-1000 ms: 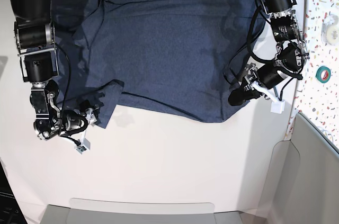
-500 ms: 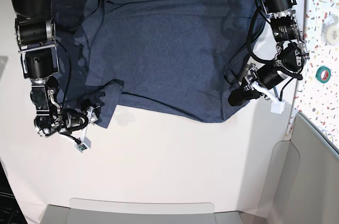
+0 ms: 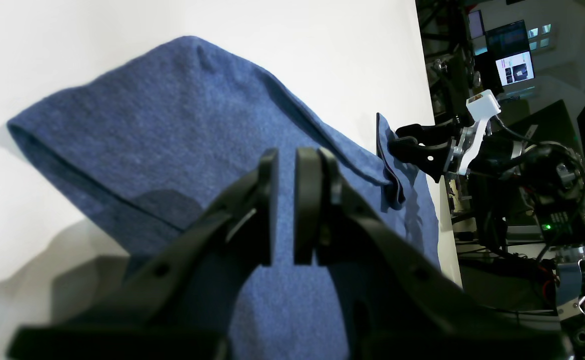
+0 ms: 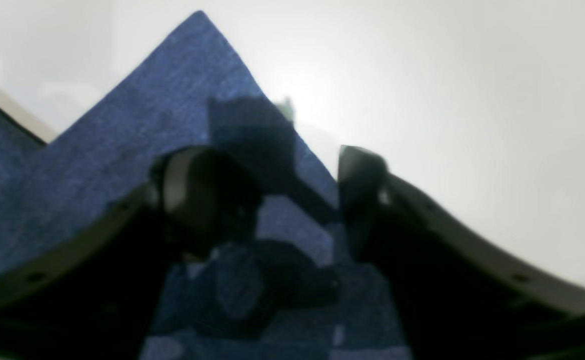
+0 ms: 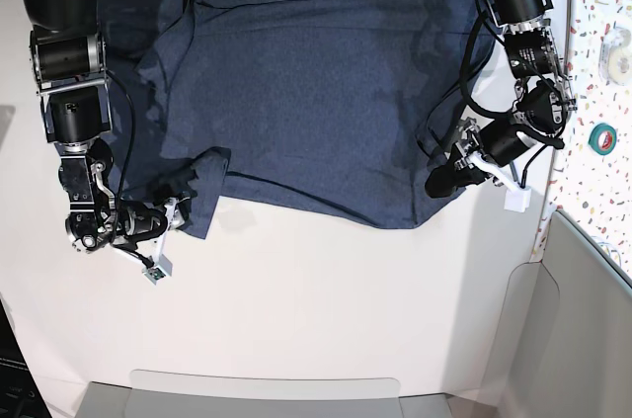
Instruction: Layout the t-shirt on the table in an organized manner, then fold the t-shirt properly
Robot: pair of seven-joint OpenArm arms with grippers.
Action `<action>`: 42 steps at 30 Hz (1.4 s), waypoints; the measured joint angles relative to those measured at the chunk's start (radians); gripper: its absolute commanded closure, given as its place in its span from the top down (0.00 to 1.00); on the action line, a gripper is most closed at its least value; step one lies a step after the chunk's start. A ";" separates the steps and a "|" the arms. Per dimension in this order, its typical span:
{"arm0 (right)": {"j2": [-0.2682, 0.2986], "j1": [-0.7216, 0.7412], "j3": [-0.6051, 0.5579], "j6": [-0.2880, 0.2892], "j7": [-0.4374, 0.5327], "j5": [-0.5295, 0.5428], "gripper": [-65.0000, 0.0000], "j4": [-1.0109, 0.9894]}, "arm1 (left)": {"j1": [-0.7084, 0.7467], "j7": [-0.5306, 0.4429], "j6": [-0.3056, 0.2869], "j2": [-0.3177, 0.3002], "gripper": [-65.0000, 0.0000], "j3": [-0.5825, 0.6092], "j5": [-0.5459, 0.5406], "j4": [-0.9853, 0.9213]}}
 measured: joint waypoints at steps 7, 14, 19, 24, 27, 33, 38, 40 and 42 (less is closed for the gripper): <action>-0.014 -0.008 0.001 -0.003 0.014 0.005 0.09 0.000 | 0.000 0.000 0.000 0.000 0.10 0.000 0.000 0.000; -0.014 -0.017 0.008 -0.003 0.026 0.021 0.09 0.011 | 0.000 0.000 0.000 0.000 0.10 0.000 0.000 0.000; -0.016 -0.054 0.005 -0.001 -0.016 0.004 0.09 0.120 | 0.000 -0.001 0.000 -0.029 0.10 0.007 -0.001 0.000; -0.016 -0.087 0.074 0.007 -0.053 0.009 0.09 0.175 | -0.020 -0.006 0.000 -0.068 0.10 0.005 0.006 0.000; -0.013 -0.110 0.171 0.013 -0.063 0.000 0.09 0.183 | -0.047 -0.022 0.000 -0.090 0.12 0.006 -0.002 0.000; -0.005 -0.108 0.233 0.014 -0.082 -0.015 0.09 0.182 | -0.045 -0.018 0.058 -0.117 0.35 0.005 -0.004 -0.039; -0.005 -0.101 0.237 0.014 -0.082 -0.013 0.09 0.182 | -0.046 -0.048 0.117 -0.123 0.39 0.005 0.006 -0.163; -0.001 -0.102 0.238 0.014 -0.080 -0.011 0.09 0.183 | -0.043 -0.060 0.121 -0.123 0.39 0.007 0.007 -0.197; 0.000 -0.102 0.239 0.014 -0.082 -0.012 0.09 0.182 | -0.045 -0.098 0.120 -0.126 0.39 0.007 0.004 -0.234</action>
